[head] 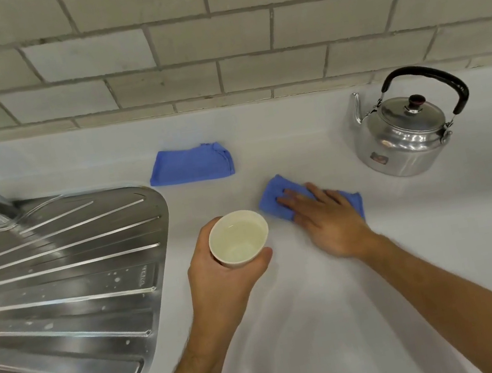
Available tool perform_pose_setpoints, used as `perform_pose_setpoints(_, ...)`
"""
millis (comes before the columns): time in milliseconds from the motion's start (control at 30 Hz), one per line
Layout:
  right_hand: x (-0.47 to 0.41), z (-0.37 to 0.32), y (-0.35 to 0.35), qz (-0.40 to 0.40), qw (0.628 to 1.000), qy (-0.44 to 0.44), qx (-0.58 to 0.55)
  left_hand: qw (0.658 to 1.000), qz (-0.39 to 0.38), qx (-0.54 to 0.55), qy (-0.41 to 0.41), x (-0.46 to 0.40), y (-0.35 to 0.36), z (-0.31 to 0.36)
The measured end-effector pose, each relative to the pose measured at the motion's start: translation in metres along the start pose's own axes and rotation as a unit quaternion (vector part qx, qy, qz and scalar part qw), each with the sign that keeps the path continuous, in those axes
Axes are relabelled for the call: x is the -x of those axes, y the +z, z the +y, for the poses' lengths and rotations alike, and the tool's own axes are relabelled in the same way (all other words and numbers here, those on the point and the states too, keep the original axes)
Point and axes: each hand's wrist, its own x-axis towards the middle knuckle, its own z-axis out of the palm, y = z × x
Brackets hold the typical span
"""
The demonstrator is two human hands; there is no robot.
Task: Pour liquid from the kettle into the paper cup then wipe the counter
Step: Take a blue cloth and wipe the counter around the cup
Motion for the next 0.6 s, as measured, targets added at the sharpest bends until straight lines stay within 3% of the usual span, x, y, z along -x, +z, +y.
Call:
perform_pose_setpoints(133, -0.064, 0.018, -0.006, 0.004, 0.995, 0.095, -0.015, 1.000, 0.009, -0.011, 0.002, -0.005, 0.000, 0.000)
perform_pose_setpoints(267, -0.110, 0.008, -0.008, 0.017, 0.992, 0.127, -0.015, 1.000, 0.012, -0.010, 0.005, -0.007, -0.001, 0.003)
perform_pose_setpoints(500, -0.088, -0.045, 0.007, 0.014, 0.995, 0.101, -0.019, 1.000, 0.015, 0.001, 0.018, -0.001, -0.011, 0.012)
perform_pose_setpoints(600, -0.068, -0.079, 0.008, -0.018, 0.999, 0.049, -0.002, 1.000, 0.016, 0.016, 0.020, 0.003, -0.015, 0.017)
